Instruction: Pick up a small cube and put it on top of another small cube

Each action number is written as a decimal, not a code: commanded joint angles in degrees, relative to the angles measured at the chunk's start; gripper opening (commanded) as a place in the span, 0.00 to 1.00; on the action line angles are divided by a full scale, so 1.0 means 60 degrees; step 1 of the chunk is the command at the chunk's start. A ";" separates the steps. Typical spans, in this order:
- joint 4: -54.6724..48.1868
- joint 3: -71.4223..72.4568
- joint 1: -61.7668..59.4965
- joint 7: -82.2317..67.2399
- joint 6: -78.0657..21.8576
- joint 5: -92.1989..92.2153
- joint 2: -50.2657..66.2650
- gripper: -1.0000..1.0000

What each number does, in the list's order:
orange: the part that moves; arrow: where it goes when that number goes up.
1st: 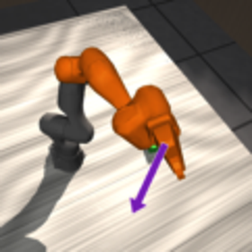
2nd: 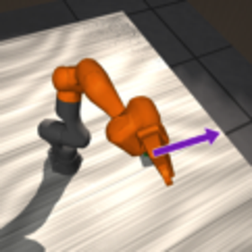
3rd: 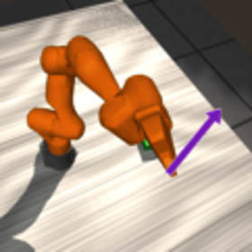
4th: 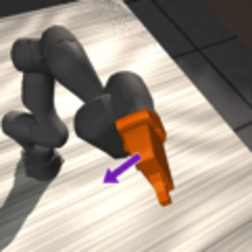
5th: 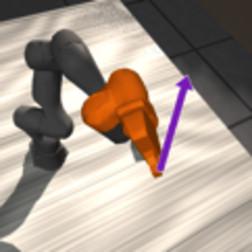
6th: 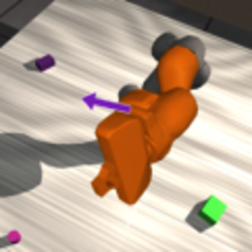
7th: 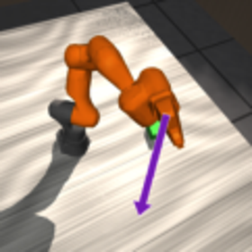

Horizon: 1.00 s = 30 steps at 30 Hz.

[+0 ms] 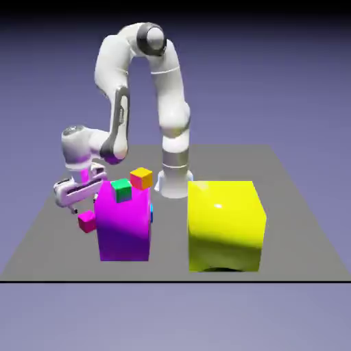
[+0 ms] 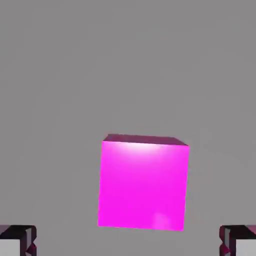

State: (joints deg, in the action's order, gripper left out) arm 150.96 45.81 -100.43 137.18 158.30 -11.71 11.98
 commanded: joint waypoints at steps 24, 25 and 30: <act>-0.0345 -0.0028 -0.0151 0.0035 -0.0257 0.0091 0.0020 0.00; -0.0420 -0.0190 0.0168 0.0204 -0.0579 0.0279 -0.0286 0.00; -0.0704 -0.1031 0.1899 0.1083 -0.2195 0.1239 -0.1909 0.00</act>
State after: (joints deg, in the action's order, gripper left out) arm 146.74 39.51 -88.30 143.69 145.20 -4.29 0.53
